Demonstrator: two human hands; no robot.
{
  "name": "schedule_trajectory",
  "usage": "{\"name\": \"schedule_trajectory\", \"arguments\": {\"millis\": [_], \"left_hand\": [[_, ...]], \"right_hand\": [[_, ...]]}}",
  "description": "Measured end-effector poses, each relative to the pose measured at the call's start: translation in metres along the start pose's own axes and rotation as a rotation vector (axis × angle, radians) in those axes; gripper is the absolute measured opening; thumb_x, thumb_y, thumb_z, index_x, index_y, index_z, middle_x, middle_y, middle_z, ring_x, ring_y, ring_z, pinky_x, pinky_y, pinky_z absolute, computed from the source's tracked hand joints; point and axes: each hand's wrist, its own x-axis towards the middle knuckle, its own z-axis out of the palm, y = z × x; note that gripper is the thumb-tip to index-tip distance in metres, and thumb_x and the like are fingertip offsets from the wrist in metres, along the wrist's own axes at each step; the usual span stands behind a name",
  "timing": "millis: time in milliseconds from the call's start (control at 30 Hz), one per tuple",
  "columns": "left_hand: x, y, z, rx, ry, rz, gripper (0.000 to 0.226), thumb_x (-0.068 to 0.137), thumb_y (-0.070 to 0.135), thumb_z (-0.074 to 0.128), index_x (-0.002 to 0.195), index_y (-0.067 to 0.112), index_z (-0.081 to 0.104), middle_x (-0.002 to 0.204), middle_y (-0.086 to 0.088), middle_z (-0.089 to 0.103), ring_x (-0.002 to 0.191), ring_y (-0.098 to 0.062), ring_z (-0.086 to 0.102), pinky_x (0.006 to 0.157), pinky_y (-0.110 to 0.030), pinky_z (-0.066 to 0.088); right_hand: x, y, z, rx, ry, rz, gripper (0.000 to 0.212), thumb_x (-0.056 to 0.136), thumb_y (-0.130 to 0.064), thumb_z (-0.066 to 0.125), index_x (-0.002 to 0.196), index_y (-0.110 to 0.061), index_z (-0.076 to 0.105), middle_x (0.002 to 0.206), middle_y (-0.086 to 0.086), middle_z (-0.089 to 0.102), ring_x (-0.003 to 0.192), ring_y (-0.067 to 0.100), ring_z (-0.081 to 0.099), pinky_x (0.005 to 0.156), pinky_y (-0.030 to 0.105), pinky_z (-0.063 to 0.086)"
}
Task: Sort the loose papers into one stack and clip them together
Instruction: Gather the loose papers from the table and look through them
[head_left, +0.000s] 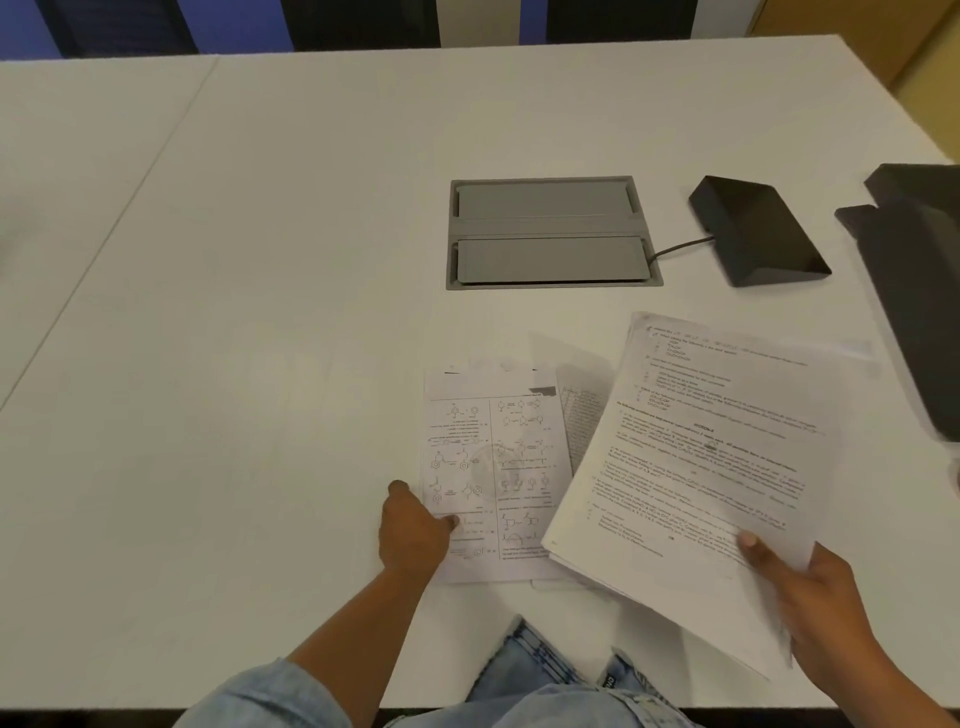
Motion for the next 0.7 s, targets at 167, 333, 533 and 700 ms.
{"name": "schedule_trajectory", "arguments": {"millis": [167,333,533,700], "left_hand": [[0.005,0.000,0.002,0.017,-0.025,0.033,0.051,0.073,0.017,0.083,0.114,0.006,0.055,0.110,-0.009,0.067,0.094,-0.027,0.066,0.072,-0.033,0.052],[0.009,-0.003,0.004,0.058,0.028,0.084,0.034,0.075,0.015,0.079,0.103,0.015,0.060,0.101,-0.004,0.065,0.087,-0.023,0.067,0.066,-0.031,0.052],[0.008,0.001,0.008,-0.105,0.037,0.104,0.022,0.080,0.001,0.069,0.092,0.013,0.056,0.085,-0.002,0.063,0.081,-0.023,0.065,0.066,-0.026,0.045],[0.009,0.011,0.008,-0.255,-0.010,0.065,0.032,0.081,0.000,0.068,0.103,0.020,0.055,0.077,-0.001,0.064,0.065,-0.011,0.061,0.052,-0.017,0.044]], "right_hand": [[-0.001,0.002,-0.002,-0.014,0.008,0.021,0.089,0.027,-0.079,0.079,0.098,-0.028,0.067,0.094,-0.011,0.077,0.099,0.023,0.067,0.089,0.040,0.049],[0.001,0.006,-0.005,-0.025,0.007,0.016,0.078,0.038,-0.073,0.082,0.098,-0.026,0.068,0.091,-0.018,0.076,0.096,0.021,0.068,0.090,0.042,0.050],[0.000,0.004,0.001,-0.024,0.050,0.009,0.017,0.080,-0.023,0.071,0.096,-0.025,0.066,0.092,-0.013,0.075,0.099,0.022,0.066,0.097,0.046,0.046],[-0.003,-0.002,0.004,-0.020,0.040,-0.002,0.020,0.089,-0.008,0.064,0.093,-0.028,0.063,0.100,-0.011,0.066,0.094,0.010,0.062,0.096,0.042,0.043]]}}
